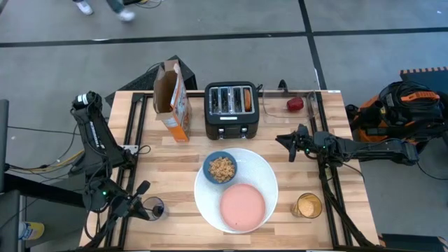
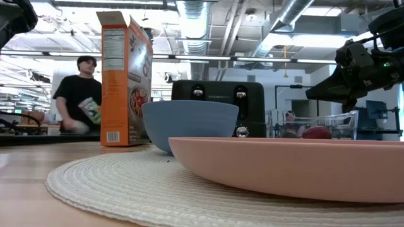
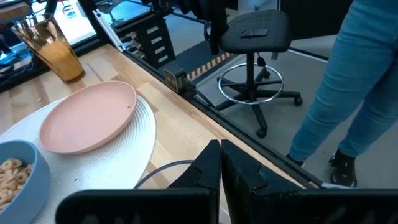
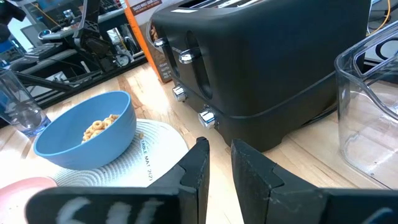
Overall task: Arrange a breakfast setting
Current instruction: Put the black spoon on the table mat
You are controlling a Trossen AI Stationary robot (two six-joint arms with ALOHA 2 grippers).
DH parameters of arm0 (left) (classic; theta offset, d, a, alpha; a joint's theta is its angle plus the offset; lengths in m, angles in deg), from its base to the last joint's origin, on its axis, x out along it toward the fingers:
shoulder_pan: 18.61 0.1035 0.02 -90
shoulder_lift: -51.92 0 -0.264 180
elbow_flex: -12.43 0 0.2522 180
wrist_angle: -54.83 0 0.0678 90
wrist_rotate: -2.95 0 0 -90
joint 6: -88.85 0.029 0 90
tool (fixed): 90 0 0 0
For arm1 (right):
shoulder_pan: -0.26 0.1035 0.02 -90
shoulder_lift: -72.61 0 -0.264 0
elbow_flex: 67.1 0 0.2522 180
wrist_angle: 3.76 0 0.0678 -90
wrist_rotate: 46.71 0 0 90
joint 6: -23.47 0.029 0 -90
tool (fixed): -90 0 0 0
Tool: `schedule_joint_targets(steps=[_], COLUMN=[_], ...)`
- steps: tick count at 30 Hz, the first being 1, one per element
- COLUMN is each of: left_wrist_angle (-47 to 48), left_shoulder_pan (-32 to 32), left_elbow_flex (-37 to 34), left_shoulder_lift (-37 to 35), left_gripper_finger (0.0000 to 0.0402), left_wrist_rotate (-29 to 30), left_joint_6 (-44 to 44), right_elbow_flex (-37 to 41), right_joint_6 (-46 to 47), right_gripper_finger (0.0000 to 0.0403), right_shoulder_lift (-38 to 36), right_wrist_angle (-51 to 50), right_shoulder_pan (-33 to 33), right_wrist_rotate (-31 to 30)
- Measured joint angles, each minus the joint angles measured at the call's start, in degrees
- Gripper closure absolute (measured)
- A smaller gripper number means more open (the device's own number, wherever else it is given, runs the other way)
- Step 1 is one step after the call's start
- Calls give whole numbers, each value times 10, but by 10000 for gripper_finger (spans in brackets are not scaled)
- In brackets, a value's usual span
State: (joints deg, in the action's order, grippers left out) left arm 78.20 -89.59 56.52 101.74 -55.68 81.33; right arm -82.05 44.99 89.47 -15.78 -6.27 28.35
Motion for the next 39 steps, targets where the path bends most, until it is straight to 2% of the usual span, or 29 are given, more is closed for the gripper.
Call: schedule_joint_targets(steps=[15, 27, 33, 39], left_wrist_angle=[11, 23, 36, 104], left_shoulder_pan=[0, -7, -7, -7], left_elbow_flex=[0, 0, 0, 0], left_shoulder_lift=[0, -9, -41, -63], left_gripper_finger=[398, 317, 298, 297], left_wrist_rotate=[19, 16, -26, -68], left_joint_6=[-12, -28, -33, -37], right_elbow_flex=[0, 0, 0, 0], right_joint_6=[0, 0, 0, 0], right_gripper_finger=[312, 312, 312, 312], right_shoulder_lift=[0, 0, 0, 0], right_wrist_angle=[0, 0, 0, 0], right_shoulder_pan=[0, 0, 0, 0], right_wrist_rotate=[0, 0, 0, 0])
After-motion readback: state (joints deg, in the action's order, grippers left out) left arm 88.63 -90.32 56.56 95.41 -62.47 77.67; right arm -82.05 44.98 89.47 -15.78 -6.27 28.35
